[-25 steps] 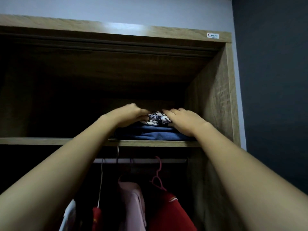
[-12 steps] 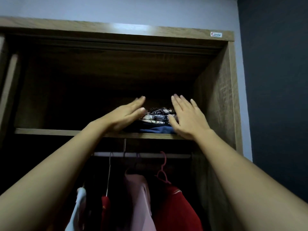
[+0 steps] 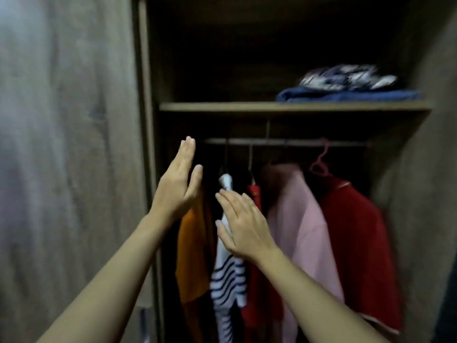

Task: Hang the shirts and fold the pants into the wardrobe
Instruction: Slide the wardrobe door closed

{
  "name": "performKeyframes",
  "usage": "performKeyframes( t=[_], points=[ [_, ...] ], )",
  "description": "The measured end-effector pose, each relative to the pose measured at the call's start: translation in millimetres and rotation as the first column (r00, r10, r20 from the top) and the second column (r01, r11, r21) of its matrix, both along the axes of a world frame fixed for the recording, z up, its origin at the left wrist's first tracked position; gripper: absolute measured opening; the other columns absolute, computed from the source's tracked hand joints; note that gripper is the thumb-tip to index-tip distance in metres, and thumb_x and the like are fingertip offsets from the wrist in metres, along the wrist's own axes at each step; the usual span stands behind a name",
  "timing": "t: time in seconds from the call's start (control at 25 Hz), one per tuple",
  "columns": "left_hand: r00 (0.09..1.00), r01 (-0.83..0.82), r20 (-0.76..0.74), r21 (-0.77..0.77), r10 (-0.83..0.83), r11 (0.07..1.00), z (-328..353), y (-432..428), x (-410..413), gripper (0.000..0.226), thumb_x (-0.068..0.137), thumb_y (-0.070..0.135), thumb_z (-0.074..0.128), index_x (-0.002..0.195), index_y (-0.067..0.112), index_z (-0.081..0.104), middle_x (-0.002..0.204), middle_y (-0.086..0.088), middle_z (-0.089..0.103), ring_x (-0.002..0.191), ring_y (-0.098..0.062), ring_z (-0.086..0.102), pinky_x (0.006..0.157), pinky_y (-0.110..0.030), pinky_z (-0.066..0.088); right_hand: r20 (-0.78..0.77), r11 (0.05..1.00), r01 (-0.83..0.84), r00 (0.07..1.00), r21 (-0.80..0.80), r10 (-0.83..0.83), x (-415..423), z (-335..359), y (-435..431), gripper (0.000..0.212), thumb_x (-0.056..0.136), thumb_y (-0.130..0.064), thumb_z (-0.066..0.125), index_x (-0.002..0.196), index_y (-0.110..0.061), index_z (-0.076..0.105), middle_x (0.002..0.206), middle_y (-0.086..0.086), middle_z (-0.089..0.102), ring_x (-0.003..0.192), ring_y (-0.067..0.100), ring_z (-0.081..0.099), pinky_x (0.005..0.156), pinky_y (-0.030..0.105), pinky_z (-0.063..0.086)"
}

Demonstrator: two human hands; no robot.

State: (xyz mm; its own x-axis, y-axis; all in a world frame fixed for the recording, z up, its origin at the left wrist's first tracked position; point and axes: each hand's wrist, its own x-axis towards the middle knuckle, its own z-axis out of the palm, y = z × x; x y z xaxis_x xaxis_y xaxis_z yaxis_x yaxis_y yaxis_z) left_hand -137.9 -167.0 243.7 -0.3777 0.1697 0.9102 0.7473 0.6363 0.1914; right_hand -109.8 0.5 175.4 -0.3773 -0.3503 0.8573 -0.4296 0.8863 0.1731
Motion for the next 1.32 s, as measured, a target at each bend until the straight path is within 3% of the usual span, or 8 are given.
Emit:
performKeyframes(
  t=[0.24,0.44,0.52,0.64,0.76,0.96,1.12,1.32],
  points=[
    [0.942,-0.205,0.281,0.057,0.181,0.977,-147,-112,1,0.057,0.099,0.025,0.034,0.148,0.003,0.015,0.156,-0.009,0.011,0.144,-0.013,0.007,0.115,-0.013,0.005,0.368,0.969,-0.133,0.929,0.21,0.048,10,-161,-119,0.052,0.085,-0.037,0.044,0.128,-0.011,0.056,0.131,0.006,0.058,0.122,0.019,0.054,0.108,0.033,0.028],
    [0.828,-0.351,0.495,0.091,0.264,0.932,-223,-164,-11,0.057,0.102,0.023,0.032,0.149,0.005,0.006,0.159,-0.009,0.002,0.145,-0.011,-0.002,0.113,-0.014,-0.001,0.468,0.838,-0.276,0.883,0.47,0.028,-9,-230,-171,0.044,0.078,-0.039,0.064,0.116,-0.017,0.066,0.115,-0.001,0.067,0.11,0.014,0.06,0.101,0.029,0.041],
    [0.775,-0.395,0.564,0.081,0.285,0.915,-246,-175,-24,0.058,0.102,0.025,0.031,0.149,0.005,0.004,0.159,-0.009,-0.002,0.145,-0.013,-0.004,0.114,-0.018,-0.001,0.46,0.794,-0.232,0.885,0.562,-0.068,-24,-250,-180,0.042,0.081,-0.03,0.063,0.12,-0.015,0.063,0.118,0.001,0.065,0.113,0.016,0.058,0.102,0.029,0.04],
    [0.737,-0.412,0.611,0.065,0.29,0.909,-268,-182,-39,0.061,0.102,0.029,0.029,0.149,0.006,-0.001,0.158,-0.008,-0.009,0.145,-0.016,-0.008,0.113,-0.02,-0.002,0.376,0.596,-0.166,0.893,0.786,-0.247,-52,-275,-184,0.046,0.096,-0.015,0.039,0.139,-0.002,0.036,0.143,0.014,0.04,0.136,0.029,0.032,0.116,0.037,0.017],
    [0.723,-0.372,0.63,0.008,0.284,0.928,-284,-182,-52,0.063,0.102,0.033,0.027,0.149,0.007,-0.005,0.157,-0.009,-0.013,0.145,-0.016,-0.009,0.113,-0.021,-0.001,0.259,0.485,-0.089,0.919,0.87,-0.296,-67,-286,-188,0.047,0.095,-0.017,0.044,0.14,-0.004,0.037,0.142,0.013,0.036,0.136,0.031,0.028,0.117,0.043,0.009],
    [0.714,-0.427,0.582,-0.079,0.389,0.901,-295,-166,-56,0.067,0.101,0.035,0.032,0.148,0.004,-0.004,0.157,-0.013,-0.011,0.145,-0.023,-0.007,0.117,-0.033,0.005,0.199,0.426,-0.09,0.956,0.9,-0.217,-69,-288,-183,0.044,0.091,-0.016,0.05,0.134,-0.006,0.046,0.129,0.009,0.047,0.126,0.026,0.039,0.116,0.04,0.017],
    [0.782,-0.44,0.333,-0.305,0.527,0.845,-307,-143,-53,0.064,0.099,0.037,0.03,0.144,0.003,0.0,0.152,-0.007,-0.005,0.141,-0.02,-0.004,0.113,-0.039,0.006,0.229,0.484,-0.096,0.947,0.87,-0.225,-57,-295,-155,0.037,0.091,-0.015,0.048,0.127,-0.007,0.054,0.124,0.006,0.051,0.121,0.024,0.043,0.115,0.038,0.02],
    [0.884,-0.405,0.1,-0.323,0.457,0.855,-324,-104,-53,0.059,0.099,0.036,0.031,0.144,0.0,0.019,0.151,-0.02,0.024,0.144,-0.015,-0.009,0.115,-0.038,0.013,0.281,0.578,-0.135,0.945,0.805,-0.17,-46,-305,-93,0.014,0.07,-0.028,0.074,0.082,-0.021,0.076,0.093,-0.004,0.066,0.093,0.017,0.059,0.104,0.031,0.039]
  ],
)
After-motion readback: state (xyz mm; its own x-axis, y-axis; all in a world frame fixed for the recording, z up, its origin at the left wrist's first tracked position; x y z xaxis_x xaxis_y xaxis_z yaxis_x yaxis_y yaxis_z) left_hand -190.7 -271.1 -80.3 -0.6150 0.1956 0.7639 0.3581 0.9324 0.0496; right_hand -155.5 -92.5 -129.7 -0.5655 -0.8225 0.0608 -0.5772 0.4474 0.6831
